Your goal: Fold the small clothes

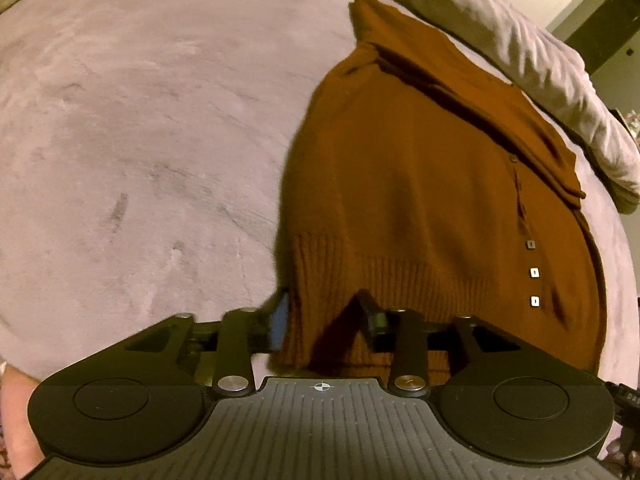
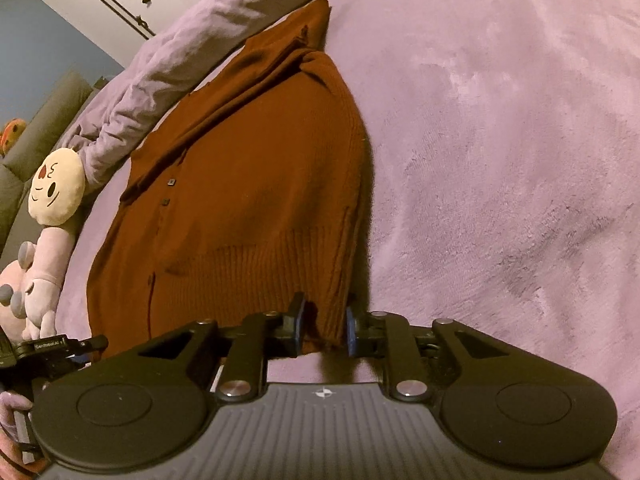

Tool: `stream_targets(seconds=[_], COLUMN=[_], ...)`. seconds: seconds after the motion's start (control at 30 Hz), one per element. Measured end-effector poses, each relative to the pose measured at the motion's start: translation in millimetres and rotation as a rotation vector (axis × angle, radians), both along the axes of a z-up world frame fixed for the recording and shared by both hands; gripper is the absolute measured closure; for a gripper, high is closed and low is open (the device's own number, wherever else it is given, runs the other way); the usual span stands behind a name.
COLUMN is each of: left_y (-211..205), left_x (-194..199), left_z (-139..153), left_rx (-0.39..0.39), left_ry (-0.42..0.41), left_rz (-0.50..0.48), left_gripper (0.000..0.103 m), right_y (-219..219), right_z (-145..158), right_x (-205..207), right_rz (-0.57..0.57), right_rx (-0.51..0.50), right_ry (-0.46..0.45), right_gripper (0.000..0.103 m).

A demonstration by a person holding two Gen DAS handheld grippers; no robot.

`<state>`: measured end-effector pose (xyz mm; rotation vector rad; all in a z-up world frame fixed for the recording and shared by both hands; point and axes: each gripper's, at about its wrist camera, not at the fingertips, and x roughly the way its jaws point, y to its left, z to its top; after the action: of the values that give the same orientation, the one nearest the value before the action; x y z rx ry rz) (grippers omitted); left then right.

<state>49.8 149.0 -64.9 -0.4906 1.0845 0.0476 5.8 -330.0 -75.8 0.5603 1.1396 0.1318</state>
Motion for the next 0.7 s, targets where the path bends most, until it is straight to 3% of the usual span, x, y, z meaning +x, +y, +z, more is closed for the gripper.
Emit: stream_targets(seconds=[0.1,0.2,0.23,0.27,0.37,0.4,0.5,0.7], left_y=[1.5,2.3,2.8,3.0,-1.2,-2.9,-4.8,-0.4], left_x=[1.8,3.7,4.9,6.0,9.9,11.3,13.2,33.1], left_z=[-3.4,-6.2,-7.8,-9.2,-8.4,-6.0,7.2,41.1], left_rx=[-0.050,-0.077,-0.097,-0.115,-0.106,-0.104,-0.148,-0.225], left_ry=[0.000,0.008,0.014,0.021,0.023,0.016,-0.031,-0.162], left_rz=[-0.018,-0.026,-0.037,-0.046,-0.074,-0.085,-0.097,-0.070], left_gripper=[0.049,0.067,0.082,0.088,0.091,0.091,0.092,0.092], right_y=[0.4,0.5,1.1,2.3,6.5,7.8,7.8,-8.0], right_z=[-0.1,-0.4,-0.3,0.3,2.2,2.6,3.1,14.0], right_x=[0.6,1.2,1.3,1.4,3.9,5.0,8.8,28.1], right_rz=[0.001,0.004,0.013,0.023,0.058,0.070,0.083,-0.002], right_rx=[0.011,0.017,0.014,0.006,-0.018,-0.023,0.004,0.238], right_ry=[-0.001,-0.002,-0.006,-0.010,-0.015,-0.016,-0.010,-0.055], right_gripper=[0.078,0.077,0.077,0.078,0.084,0.093,0.097,0.098])
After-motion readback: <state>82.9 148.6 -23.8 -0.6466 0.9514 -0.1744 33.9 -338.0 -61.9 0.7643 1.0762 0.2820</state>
